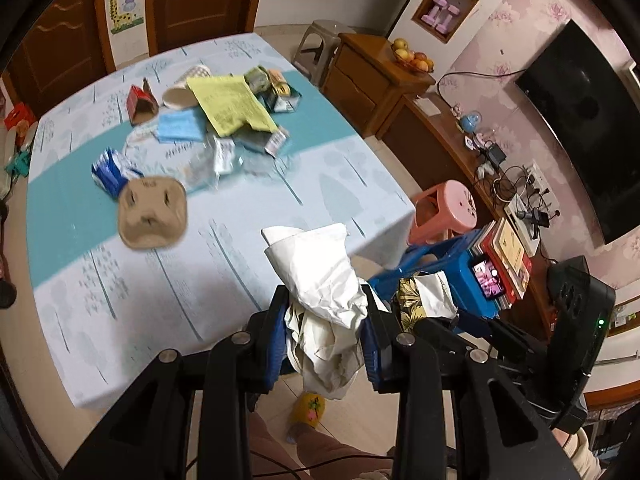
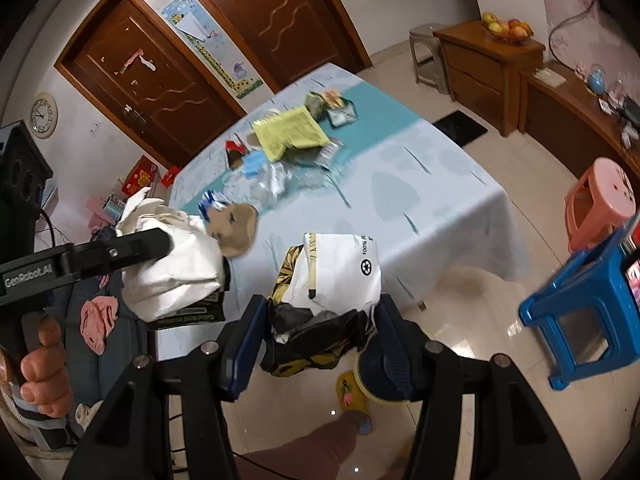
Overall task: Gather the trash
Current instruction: 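Carry the tissue and wrapper to the black bin with both grippers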
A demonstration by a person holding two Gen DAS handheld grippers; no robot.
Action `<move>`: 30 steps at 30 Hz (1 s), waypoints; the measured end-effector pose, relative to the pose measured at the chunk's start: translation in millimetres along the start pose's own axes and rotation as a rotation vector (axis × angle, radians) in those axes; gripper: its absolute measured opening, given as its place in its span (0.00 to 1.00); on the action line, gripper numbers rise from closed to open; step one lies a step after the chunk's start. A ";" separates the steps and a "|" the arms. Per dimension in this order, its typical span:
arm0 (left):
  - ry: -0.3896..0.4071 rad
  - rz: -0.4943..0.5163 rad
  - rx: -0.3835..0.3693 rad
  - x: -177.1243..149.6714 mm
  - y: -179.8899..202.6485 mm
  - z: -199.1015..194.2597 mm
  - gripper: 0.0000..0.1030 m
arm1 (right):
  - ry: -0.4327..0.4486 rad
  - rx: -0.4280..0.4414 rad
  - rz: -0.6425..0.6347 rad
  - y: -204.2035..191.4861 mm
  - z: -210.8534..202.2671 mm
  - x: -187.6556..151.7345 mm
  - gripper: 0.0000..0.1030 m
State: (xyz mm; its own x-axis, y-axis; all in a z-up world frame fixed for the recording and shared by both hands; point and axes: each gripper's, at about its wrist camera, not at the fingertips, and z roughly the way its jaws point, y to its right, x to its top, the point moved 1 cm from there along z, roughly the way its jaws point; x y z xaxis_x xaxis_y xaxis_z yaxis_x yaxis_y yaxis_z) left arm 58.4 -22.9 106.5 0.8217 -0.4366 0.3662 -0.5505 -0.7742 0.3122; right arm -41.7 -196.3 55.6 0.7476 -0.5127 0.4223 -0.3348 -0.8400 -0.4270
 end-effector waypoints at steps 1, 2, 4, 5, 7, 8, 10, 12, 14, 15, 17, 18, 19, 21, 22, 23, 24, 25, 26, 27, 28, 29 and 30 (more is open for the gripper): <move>-0.003 -0.005 0.002 -6.1 4.4 2.0 0.30 | -0.011 0.002 0.000 8.1 -1.9 -6.6 0.54; -0.005 -0.009 0.004 -12.3 8.9 3.5 0.30 | -0.017 0.002 -0.001 12.5 -2.9 -10.2 0.54; -0.013 -0.016 0.009 -23.9 16.7 7.7 0.30 | -0.036 0.004 -0.003 22.9 -4.6 -19.7 0.54; -0.016 -0.019 0.012 -28.9 19.3 9.2 0.30 | -0.046 0.006 -0.004 28.1 -4.8 -24.4 0.54; -0.032 -0.024 0.022 -40.8 26.0 16.6 0.30 | -0.065 0.010 -0.006 36.5 -4.7 -33.3 0.54; -0.041 -0.029 0.027 -46.0 28.6 19.9 0.30 | -0.076 0.013 -0.007 40.6 -3.6 -37.5 0.54; -0.060 -0.028 0.030 -53.1 32.2 26.0 0.30 | -0.095 0.017 -0.009 47.0 -0.9 -45.4 0.54; -0.075 -0.017 0.039 -61.2 37.3 32.8 0.30 | -0.111 0.020 -0.009 51.9 3.1 -52.6 0.54; -0.087 -0.002 0.043 -67.7 41.4 40.0 0.30 | -0.124 0.021 -0.006 56.3 7.7 -58.9 0.54; -0.093 0.004 0.045 -70.7 43.6 43.2 0.30 | -0.132 0.023 -0.002 58.7 10.4 -62.2 0.54; -0.106 0.010 0.042 -75.1 44.3 52.2 0.30 | -0.149 0.026 0.011 63.0 16.2 -69.2 0.54; -0.117 0.012 0.041 -77.3 43.7 58.0 0.30 | -0.157 0.026 0.018 64.8 19.6 -72.1 0.54; -0.125 0.012 0.039 -78.4 42.0 62.0 0.30 | -0.166 0.025 0.027 66.6 23.3 -75.1 0.54; -0.142 0.021 0.038 -82.3 39.4 74.0 0.30 | -0.182 0.021 0.041 70.4 29.9 -81.8 0.54; -0.158 0.026 0.037 -85.5 37.8 83.8 0.30 | -0.192 0.015 0.053 73.1 35.4 -86.4 0.54; -0.173 0.026 0.031 -88.2 35.3 91.3 0.30 | -0.200 0.012 0.063 75.2 39.8 -89.1 0.54; -0.192 0.023 0.021 -92.2 31.5 102.3 0.30 | -0.210 0.006 0.077 78.1 45.5 -92.8 0.54; -0.204 0.021 0.016 -93.9 28.7 109.7 0.30 | -0.222 -0.002 0.094 82.0 53.4 -96.8 0.54; -0.223 0.015 0.005 -97.9 23.9 122.6 0.30 | -0.232 -0.011 0.107 85.8 61.2 -101.1 0.54; -0.236 0.009 -0.005 -101.1 19.7 133.0 0.30 | -0.239 -0.020 0.119 89.1 68.3 -104.2 0.54; -0.251 0.001 -0.013 -104.8 15.0 145.7 0.30 | -0.249 -0.032 0.136 93.8 78.0 -108.8 0.54; -0.265 -0.005 -0.021 -109.0 9.2 160.5 0.30 | -0.257 -0.043 0.155 98.2 88.0 -113.5 0.54; -0.272 -0.008 -0.021 -112.2 4.5 172.0 0.30 | -0.262 -0.052 0.176 103.6 97.8 -117.9 0.54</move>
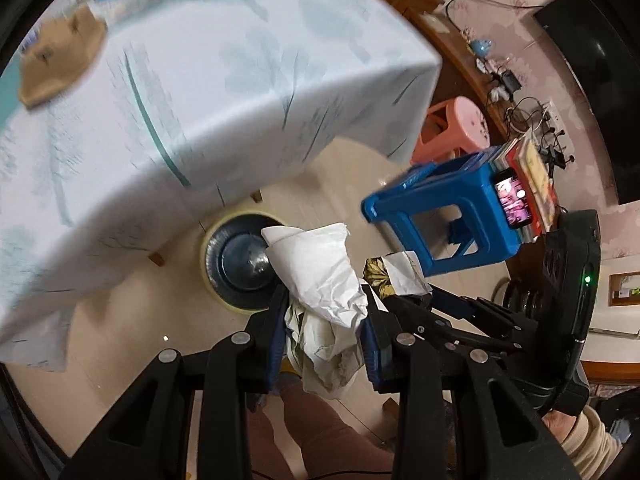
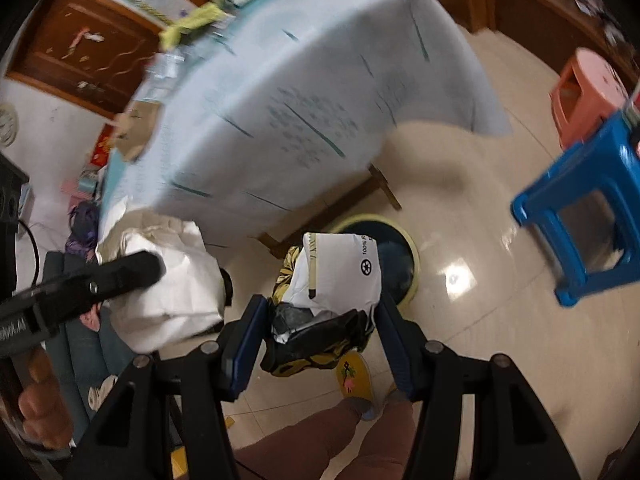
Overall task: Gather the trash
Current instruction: 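Carry the tissue and wrapper to the black bin with both grippers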
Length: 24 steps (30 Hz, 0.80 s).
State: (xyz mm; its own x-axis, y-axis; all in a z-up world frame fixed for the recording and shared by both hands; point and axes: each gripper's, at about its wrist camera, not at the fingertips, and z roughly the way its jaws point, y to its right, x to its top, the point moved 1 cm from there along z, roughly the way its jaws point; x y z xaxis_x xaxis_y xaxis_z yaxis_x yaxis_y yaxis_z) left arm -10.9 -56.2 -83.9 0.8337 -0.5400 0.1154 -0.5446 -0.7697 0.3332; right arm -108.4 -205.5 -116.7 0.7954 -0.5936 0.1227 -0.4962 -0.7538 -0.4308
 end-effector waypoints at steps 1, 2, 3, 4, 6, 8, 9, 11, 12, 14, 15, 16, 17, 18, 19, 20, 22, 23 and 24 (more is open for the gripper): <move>-0.007 -0.001 -0.002 -0.1 -6.5 15.4 0.30 | -0.003 -0.007 0.025 6.3 13.5 -1.2 0.54; -0.013 -0.001 0.000 -0.5 -12.8 30.1 0.30 | -0.007 -0.014 0.041 11.0 24.8 -2.0 0.54; -0.016 0.002 0.008 -1.2 -17.9 42.7 0.30 | -0.011 -0.024 0.058 16.2 37.6 -2.8 0.54; -0.016 0.014 0.024 -1.0 -24.5 60.5 0.30 | -0.018 -0.036 0.079 22.5 52.6 -4.1 0.54; -0.019 0.021 0.039 -1.5 -35.5 86.8 0.30 | -0.032 -0.050 0.115 34.0 80.7 -7.4 0.54; -0.026 0.015 0.042 -0.2 -49.2 115.5 0.30 | -0.041 -0.062 0.147 45.4 108.4 -10.1 0.54; -0.026 0.013 0.044 0.7 -54.8 127.1 0.31 | -0.043 -0.062 0.161 50.0 121.2 -10.9 0.54; -0.026 0.011 0.054 2.6 -67.4 154.0 0.31 | -0.053 -0.062 0.183 59.7 147.7 -12.9 0.54; -0.023 0.012 0.058 3.1 -73.6 166.0 0.31 | -0.057 -0.067 0.189 62.8 160.1 -13.3 0.55; -0.018 0.018 0.069 3.2 -84.5 188.2 0.33 | -0.063 -0.074 0.191 70.5 185.4 -14.1 0.55; -0.015 0.022 0.072 3.9 -88.6 197.4 0.34 | -0.072 -0.085 0.189 74.1 199.6 -13.9 0.55; -0.010 0.028 0.076 3.8 -93.6 208.0 0.35 | -0.081 -0.089 0.188 75.9 209.0 -13.5 0.55; -0.006 0.032 0.082 3.3 -97.6 215.7 0.38 | -0.086 -0.090 0.185 77.8 218.4 -12.9 0.56; -0.002 0.033 0.087 3.1 -101.5 223.6 0.42 | -0.090 -0.095 0.177 79.6 230.1 -11.7 0.56; 0.002 0.034 0.089 2.9 -105.3 230.3 0.44 | -0.091 -0.102 0.166 80.2 238.2 -10.8 0.56; 0.010 0.034 0.097 2.9 -110.9 235.9 0.47 | -0.093 -0.109 0.151 80.7 246.1 -9.1 0.57; 0.024 0.039 0.107 2.1 -119.2 243.5 0.54 | -0.094 -0.118 0.124 81.6 258.6 -5.7 0.59; 0.025 0.041 0.110 3.3 -121.8 247.4 0.60 | -0.096 -0.119 0.113 81.4 265.0 -3.7 0.60; 0.028 0.041 0.112 2.5 -124.7 250.4 0.63 | -0.096 -0.117 0.105 80.6 268.8 -2.6 0.60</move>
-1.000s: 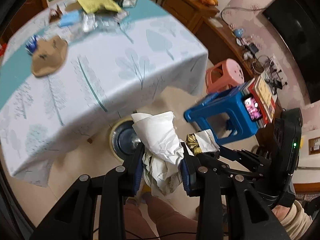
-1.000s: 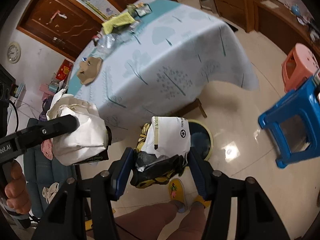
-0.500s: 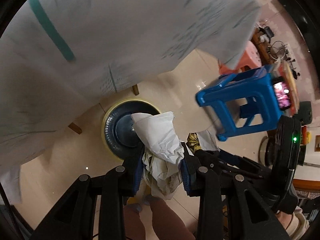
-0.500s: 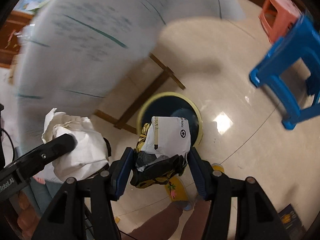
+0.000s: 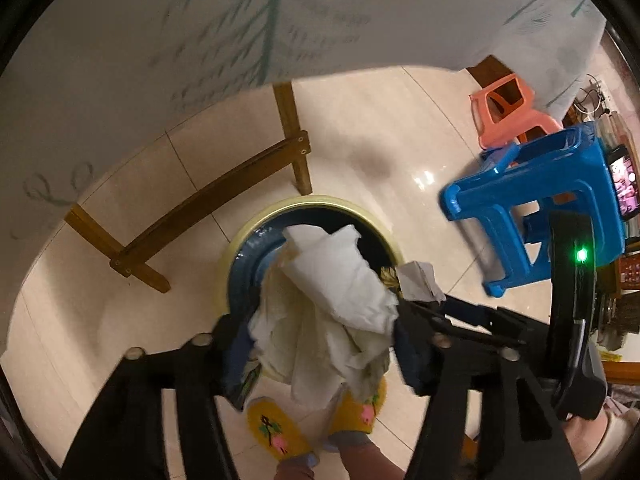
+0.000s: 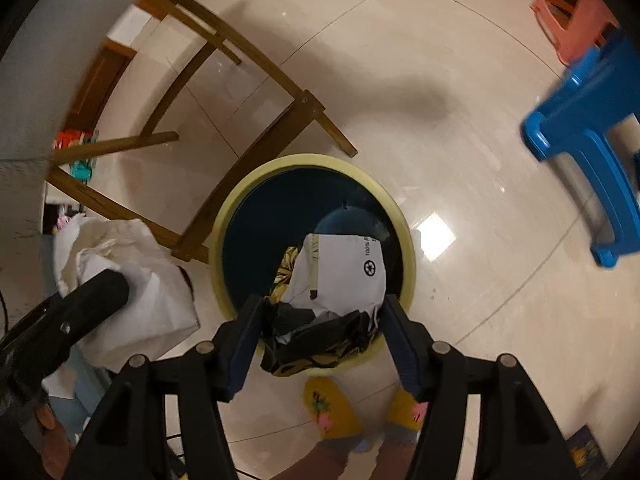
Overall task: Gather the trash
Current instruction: 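Open both grippers over the bin to drop the tissue and wrapper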
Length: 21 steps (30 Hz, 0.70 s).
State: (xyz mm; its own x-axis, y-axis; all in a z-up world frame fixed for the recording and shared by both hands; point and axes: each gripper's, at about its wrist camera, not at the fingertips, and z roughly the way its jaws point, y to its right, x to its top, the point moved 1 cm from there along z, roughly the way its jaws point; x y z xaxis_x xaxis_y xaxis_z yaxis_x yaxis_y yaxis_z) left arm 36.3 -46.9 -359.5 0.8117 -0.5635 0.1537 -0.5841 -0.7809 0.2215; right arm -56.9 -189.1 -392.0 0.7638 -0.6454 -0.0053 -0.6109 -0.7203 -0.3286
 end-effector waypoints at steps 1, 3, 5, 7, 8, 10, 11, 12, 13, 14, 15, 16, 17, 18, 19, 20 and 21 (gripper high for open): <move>0.002 0.003 0.005 -0.5 -2.6 3.8 0.66 | 0.003 -0.004 -0.010 -1.3 3.9 1.7 0.60; -0.005 0.005 0.015 0.3 -2.6 11.7 0.77 | 0.009 -0.014 -0.026 -1.9 9.9 5.8 0.62; 0.006 0.002 0.023 -1.9 -5.7 10.6 0.79 | 0.007 -0.015 -0.036 -4.8 15.8 8.6 0.65; 0.015 0.002 0.025 -4.1 -7.3 10.3 0.84 | 0.013 -0.025 -0.048 -8.1 18.7 11.1 0.67; 0.023 0.004 0.028 -4.8 -7.4 8.9 0.88 | 0.018 -0.027 -0.056 -9.7 19.6 12.5 0.73; 0.050 0.011 0.040 -5.5 -6.4 5.3 0.93 | 0.027 -0.036 -0.073 -12.4 19.2 13.8 0.75; 0.054 0.013 0.043 -5.7 -8.0 2.0 0.94 | 0.030 -0.035 -0.079 -13.3 20.8 15.8 0.75; 0.056 0.014 0.046 -5.3 -7.6 0.7 0.94 | 0.030 -0.037 -0.084 -13.8 21.3 16.5 0.76; 0.061 0.016 0.050 -4.7 -6.8 -0.5 0.94 | 0.030 -0.041 -0.089 -14.5 21.3 16.7 0.78; 0.065 0.017 0.054 -4.5 -5.5 -2.0 0.94 | 0.033 -0.045 -0.095 -15.0 21.8 17.1 0.80; 0.070 0.019 0.058 -4.3 -4.4 -4.3 0.95 | 0.035 -0.050 -0.103 -15.5 20.3 16.5 0.82; 0.075 0.019 0.061 -4.2 -2.8 -6.4 0.95 | 0.037 -0.052 -0.107 -14.8 19.1 15.8 0.84; 0.081 0.020 0.063 -4.3 -1.3 -9.7 0.95 | 0.040 -0.054 -0.112 -15.0 17.0 15.0 0.84; 0.087 0.021 0.064 -4.7 -0.3 -13.2 0.95 | 0.044 -0.055 -0.115 -15.3 14.7 14.4 0.84; 0.093 0.022 0.065 -5.9 1.1 -16.8 0.95 | 0.052 -0.057 -0.121 -16.1 10.7 13.6 0.84; 0.099 0.024 0.068 -7.3 3.2 -22.0 0.95 | 0.057 -0.055 -0.126 -16.8 7.0 12.3 0.85; 0.103 0.026 0.070 -8.3 4.8 -27.2 0.95 | 0.061 -0.054 -0.132 -17.8 2.5 11.0 0.85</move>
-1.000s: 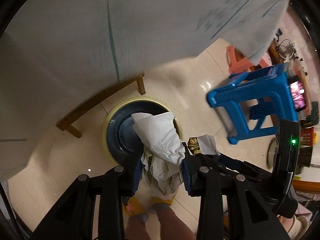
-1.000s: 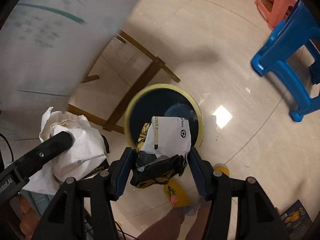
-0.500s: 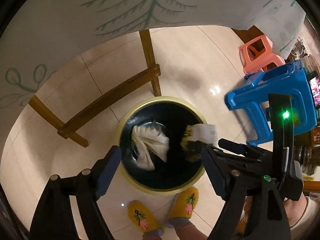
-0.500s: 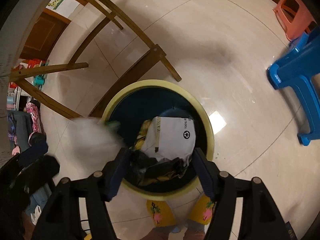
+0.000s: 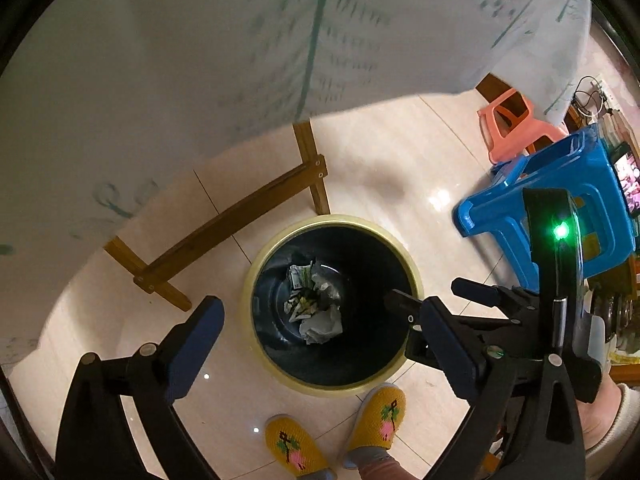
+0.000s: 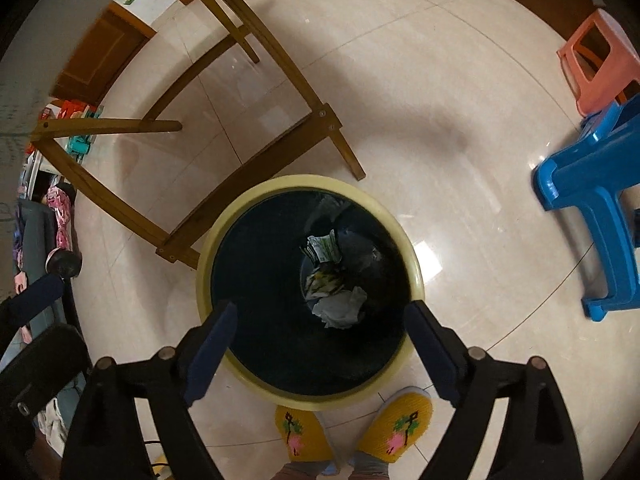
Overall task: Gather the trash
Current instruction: 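Open both grippers over the bin to drop the tissue and wrapper, then move both tools back toward the table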
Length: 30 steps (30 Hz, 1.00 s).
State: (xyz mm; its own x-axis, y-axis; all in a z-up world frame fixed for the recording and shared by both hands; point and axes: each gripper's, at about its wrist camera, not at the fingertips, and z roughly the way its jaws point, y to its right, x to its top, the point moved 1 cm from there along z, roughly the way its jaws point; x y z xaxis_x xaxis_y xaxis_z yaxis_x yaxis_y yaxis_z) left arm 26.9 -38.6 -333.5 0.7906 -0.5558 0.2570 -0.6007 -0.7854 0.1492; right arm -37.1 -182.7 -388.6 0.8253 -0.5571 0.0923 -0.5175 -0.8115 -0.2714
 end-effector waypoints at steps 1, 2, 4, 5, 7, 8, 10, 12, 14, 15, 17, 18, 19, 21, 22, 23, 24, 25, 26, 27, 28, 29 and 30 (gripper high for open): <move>0.004 0.003 0.003 -1.4 1.7 -5.4 0.95 | 0.004 -0.001 -0.009 -1.3 -5.6 -0.9 0.85; 0.006 0.006 0.007 -3.3 3.6 -11.6 0.95 | 0.008 -0.004 -0.020 -2.9 -12.2 -1.9 0.85; 0.008 0.000 0.009 -6.5 5.6 -24.3 0.95 | 0.009 -0.010 -0.043 -6.8 -25.2 -4.0 0.85; 0.004 -0.006 0.008 -7.9 5.9 -29.5 0.95 | 0.008 -0.015 -0.057 -8.5 -31.7 -5.1 0.85; -0.011 -0.035 -0.003 -11.4 5.7 -44.9 0.95 | 0.010 -0.031 -0.095 -13.4 -49.1 -8.0 0.85; -0.014 -0.048 -0.006 -12.6 4.8 -52.8 0.95 | 0.012 -0.036 -0.109 -15.3 -57.4 -9.5 0.85; -0.013 -0.078 -0.013 -15.4 4.6 -73.1 0.95 | 0.015 -0.034 -0.123 -18.1 -76.3 -12.2 0.85; -0.009 -0.100 -0.017 -18.4 3.0 -91.1 0.94 | 0.013 -0.025 -0.127 -21.0 -96.0 -14.4 0.85; 0.001 -0.114 -0.014 -21.1 2.4 -117.5 0.95 | 0.022 -0.006 -0.132 -25.4 -119.9 -16.5 0.85; 0.005 -0.118 -0.012 -22.1 2.5 -129.3 0.95 | 0.032 0.001 -0.138 -28.4 -133.2 -17.3 0.85; 0.019 -0.125 -0.010 -22.7 4.6 -157.1 0.95 | 0.042 0.017 -0.148 -35.8 -157.9 -18.3 0.85; 0.026 -0.125 -0.004 -21.7 5.8 -168.4 0.95 | 0.050 0.026 -0.152 -39.0 -170.2 -18.8 0.85; 0.035 -0.125 0.002 -21.2 7.4 -182.6 0.95 | 0.057 0.036 -0.159 -43.1 -184.6 -19.5 0.85; 0.050 -0.129 0.011 -19.1 10.4 -211.8 0.94 | 0.067 0.051 -0.172 -49.8 -208.1 -18.9 0.85; 0.058 -0.136 0.015 -16.5 12.8 -228.3 0.94 | 0.073 0.058 -0.181 -54.0 -222.1 -18.2 0.85; 0.066 -0.141 0.017 -14.2 14.3 -240.7 0.94 | 0.083 0.067 -0.191 -58.4 -237.2 -17.1 0.85; 0.078 -0.146 0.018 -11.9 14.8 -253.0 0.94 | 0.090 0.076 -0.200 -61.8 -248.8 -15.9 0.85; 0.093 -0.151 0.021 -9.8 15.6 -268.1 0.94 | 0.103 0.084 -0.213 -65.8 -265.2 -13.9 0.85; 0.110 -0.155 0.026 -5.4 16.6 -283.3 0.94 | 0.120 0.088 -0.226 -69.5 -279.7 -12.1 0.85; 0.123 -0.159 0.027 -4.2 17.3 -294.2 0.94 | 0.134 0.092 -0.236 -72.7 -291.9 -10.6 0.85; 0.144 -0.168 0.032 -0.1 17.7 -311.0 0.94 | 0.153 0.100 -0.252 -76.6 -308.2 -7.5 0.85; 0.158 -0.176 0.043 2.3 17.5 -321.5 0.94 | 0.169 0.107 -0.263 -79.7 -320.4 -5.5 0.85; 0.170 -0.186 0.058 5.2 16.9 -332.9 0.94 | 0.186 0.114 -0.276 -82.5 -332.6 -3.3 0.85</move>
State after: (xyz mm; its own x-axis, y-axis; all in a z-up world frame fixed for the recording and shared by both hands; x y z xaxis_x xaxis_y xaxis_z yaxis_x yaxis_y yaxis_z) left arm -18.8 35.9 -11.9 0.8526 -0.3501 0.3879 -0.4350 -0.8869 0.1556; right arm -72.3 -172.5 -47.9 0.8697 -0.3505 0.3476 -0.2432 -0.9170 -0.3162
